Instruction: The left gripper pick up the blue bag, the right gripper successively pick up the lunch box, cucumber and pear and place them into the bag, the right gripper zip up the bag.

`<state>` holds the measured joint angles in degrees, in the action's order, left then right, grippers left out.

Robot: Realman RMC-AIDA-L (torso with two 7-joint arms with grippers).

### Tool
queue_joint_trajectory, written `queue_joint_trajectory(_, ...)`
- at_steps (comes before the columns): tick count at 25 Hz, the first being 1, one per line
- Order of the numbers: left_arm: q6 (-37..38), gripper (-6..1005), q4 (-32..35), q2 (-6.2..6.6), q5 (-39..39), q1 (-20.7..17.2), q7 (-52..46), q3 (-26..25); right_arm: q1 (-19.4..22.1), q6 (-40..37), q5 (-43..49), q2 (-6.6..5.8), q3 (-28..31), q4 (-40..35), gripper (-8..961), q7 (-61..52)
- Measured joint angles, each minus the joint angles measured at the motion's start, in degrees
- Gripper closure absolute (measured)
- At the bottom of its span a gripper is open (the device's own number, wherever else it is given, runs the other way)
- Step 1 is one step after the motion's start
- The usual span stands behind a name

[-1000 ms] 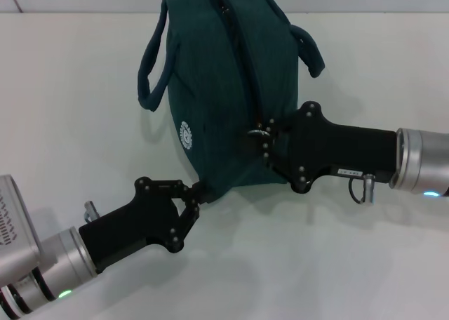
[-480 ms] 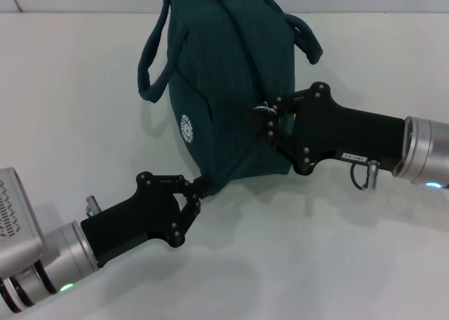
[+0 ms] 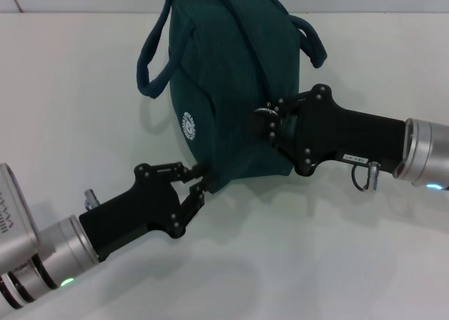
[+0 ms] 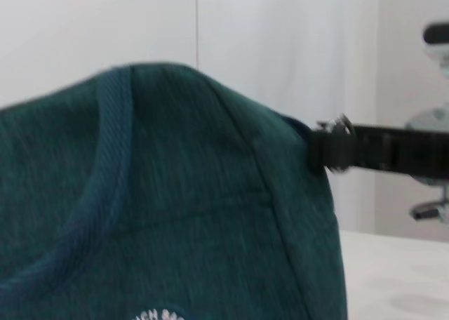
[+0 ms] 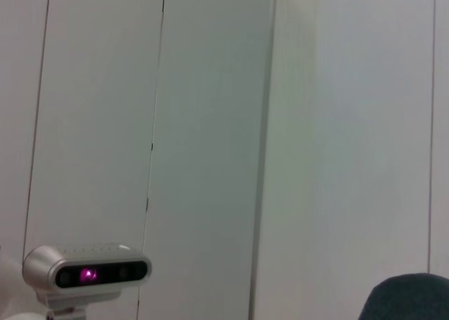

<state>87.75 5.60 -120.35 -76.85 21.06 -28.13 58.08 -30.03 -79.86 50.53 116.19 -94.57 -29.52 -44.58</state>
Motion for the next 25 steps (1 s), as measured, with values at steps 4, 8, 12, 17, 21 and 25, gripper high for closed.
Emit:
queue_joint_trajectory(4, 0.66, 851, -0.18, -0.12, 1.14, 0.45, -0.41, 0.24, 0.15, -0.03, 0.00, 0.00, -0.05, 0.00, 922, 0.01)
queue_joint_trajectory(8, 0.32, 773, -1.32, -0.16, 1.27, 1.94, -1.12, 0.00, 0.05, -0.05, 0.05, 0.01, -0.10, 0.19, 922, 0.02)
queue_joint_trajectory(12, -1.51, 668, -3.16, -0.25, 2.96, 3.84, -0.90, -0.11, -0.23, -0.06, 0.05, 0.00, -0.17, 0.59, 922, 0.00)
queue_joint_trajectory(17, -2.33, 485, -3.71, -0.25, 4.15, 4.42, -0.91, -0.07, 0.04, 0.00, 0.10, 0.00, -0.18, 0.72, 922, -0.40)
queue_joint_trajectory(21, -2.43, 342, -3.51, -0.23, 4.17, 4.44, -0.58, 0.14, -0.04, 0.01, 0.14, 0.00, -0.18, 1.25, 922, -0.48)
queue_joint_trajectory(25, -2.50, 417, -3.49, -0.18, 4.19, 4.47, 0.50, 0.07, -0.07, 0.15, 0.18, 0.00, -0.18, 1.48, 921, -0.54)
